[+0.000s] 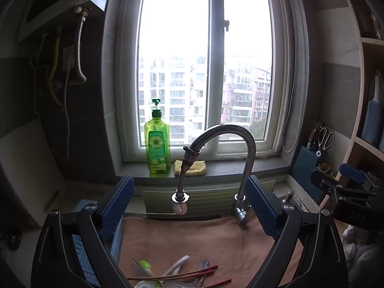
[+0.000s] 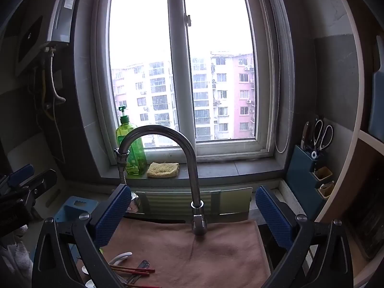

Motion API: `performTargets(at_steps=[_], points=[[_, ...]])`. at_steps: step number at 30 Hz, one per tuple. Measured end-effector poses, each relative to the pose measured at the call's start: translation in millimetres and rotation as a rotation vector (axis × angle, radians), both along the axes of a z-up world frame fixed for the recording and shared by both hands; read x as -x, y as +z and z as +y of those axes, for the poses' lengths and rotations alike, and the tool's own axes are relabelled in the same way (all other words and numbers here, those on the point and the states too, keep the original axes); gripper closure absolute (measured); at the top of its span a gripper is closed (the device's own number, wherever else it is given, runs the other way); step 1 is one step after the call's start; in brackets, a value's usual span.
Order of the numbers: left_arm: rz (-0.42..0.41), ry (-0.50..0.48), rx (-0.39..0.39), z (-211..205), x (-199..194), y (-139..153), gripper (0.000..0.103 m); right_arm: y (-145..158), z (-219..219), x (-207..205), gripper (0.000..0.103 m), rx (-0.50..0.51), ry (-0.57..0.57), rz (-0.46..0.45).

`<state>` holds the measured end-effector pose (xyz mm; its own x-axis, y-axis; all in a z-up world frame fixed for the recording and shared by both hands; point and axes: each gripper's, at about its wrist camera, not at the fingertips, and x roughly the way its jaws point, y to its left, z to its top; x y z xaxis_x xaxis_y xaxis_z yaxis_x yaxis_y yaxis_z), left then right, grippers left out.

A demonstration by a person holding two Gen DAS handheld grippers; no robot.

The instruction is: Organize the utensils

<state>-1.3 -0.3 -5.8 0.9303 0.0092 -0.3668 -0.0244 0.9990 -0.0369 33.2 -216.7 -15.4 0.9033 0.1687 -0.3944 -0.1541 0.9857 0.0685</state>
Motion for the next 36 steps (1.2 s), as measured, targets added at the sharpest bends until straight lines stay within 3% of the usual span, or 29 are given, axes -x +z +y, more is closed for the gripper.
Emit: performTargets(at_steps=[36], points=[[0.002,0.004,-0.014,-0.1,2.5,4.4,0.009,-0.6,-1.5,1.3,0.001,-0.017,-0.001,0.013]])
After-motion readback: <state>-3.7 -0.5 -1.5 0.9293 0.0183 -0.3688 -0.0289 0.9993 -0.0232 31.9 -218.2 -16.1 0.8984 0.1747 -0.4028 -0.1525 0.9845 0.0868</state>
